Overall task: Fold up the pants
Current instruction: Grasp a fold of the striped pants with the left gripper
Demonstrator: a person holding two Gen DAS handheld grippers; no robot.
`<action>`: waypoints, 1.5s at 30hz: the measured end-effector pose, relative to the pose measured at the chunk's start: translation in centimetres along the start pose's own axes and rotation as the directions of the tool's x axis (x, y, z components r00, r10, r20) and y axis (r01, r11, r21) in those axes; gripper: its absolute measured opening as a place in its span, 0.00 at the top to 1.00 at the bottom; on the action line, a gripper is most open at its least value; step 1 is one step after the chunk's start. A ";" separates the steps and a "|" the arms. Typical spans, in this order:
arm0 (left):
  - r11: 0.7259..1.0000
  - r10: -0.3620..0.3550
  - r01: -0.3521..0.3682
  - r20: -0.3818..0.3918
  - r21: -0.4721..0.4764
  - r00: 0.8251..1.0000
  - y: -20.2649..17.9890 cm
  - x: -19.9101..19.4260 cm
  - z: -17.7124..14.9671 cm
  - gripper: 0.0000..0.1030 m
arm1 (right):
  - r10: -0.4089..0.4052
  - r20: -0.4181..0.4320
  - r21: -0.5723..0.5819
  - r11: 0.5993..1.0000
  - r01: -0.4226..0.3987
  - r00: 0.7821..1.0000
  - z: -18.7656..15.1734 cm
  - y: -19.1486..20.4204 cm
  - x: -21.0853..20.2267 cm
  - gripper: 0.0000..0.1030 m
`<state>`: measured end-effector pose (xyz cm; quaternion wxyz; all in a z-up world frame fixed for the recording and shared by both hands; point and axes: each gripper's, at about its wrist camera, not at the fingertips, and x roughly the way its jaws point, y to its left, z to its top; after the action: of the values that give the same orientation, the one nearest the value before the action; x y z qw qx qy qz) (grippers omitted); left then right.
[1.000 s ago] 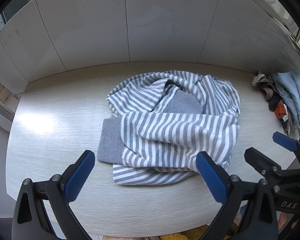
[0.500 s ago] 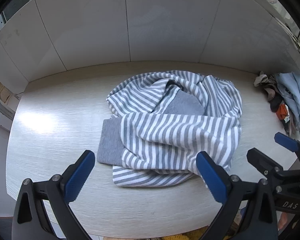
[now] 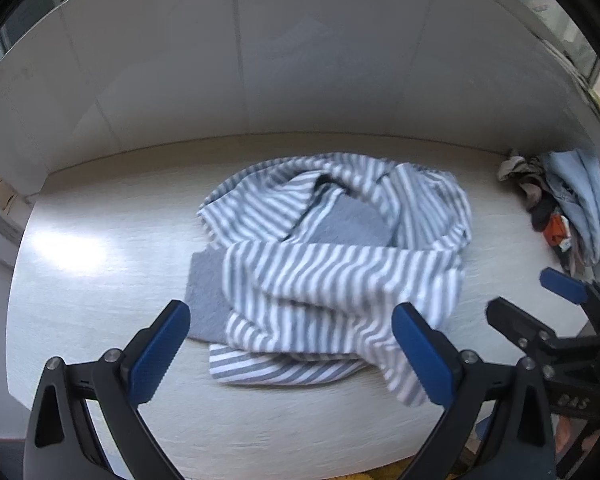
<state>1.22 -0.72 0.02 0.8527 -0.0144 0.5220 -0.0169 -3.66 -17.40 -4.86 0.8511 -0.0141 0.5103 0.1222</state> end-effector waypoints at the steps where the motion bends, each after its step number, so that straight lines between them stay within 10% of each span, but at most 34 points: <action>1: 1.000 -0.007 0.007 0.004 0.008 1.000 -0.3 -0.1 0.2 0.01 | -0.003 0.002 -0.001 1.000 0.003 1.000 0.2 -0.2 0.1 0.00; 21: 0.995 0.027 -0.023 -0.045 0.101 0.999 -6.9 4.4 1.2 0.05 | -0.035 -0.034 -0.064 0.997 0.033 0.999 4.7 -5.0 4.9 0.00; 32: 0.996 0.023 -0.018 -0.056 0.088 0.998 -7.0 4.8 0.6 0.78 | 0.027 -0.052 -0.095 0.995 -0.032 0.998 4.4 -5.3 6.7 0.00; 45: 0.990 0.081 -0.070 0.086 -0.123 0.993 1.1 -1.5 2.2 0.85 | 0.085 -0.065 -0.075 0.993 -0.090 0.994 4.2 -2.4 6.9 0.04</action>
<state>2.48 0.45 2.34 0.8731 -0.0465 0.4830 0.0476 3.63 -17.76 -9.11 0.8277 -0.0286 0.5312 0.1786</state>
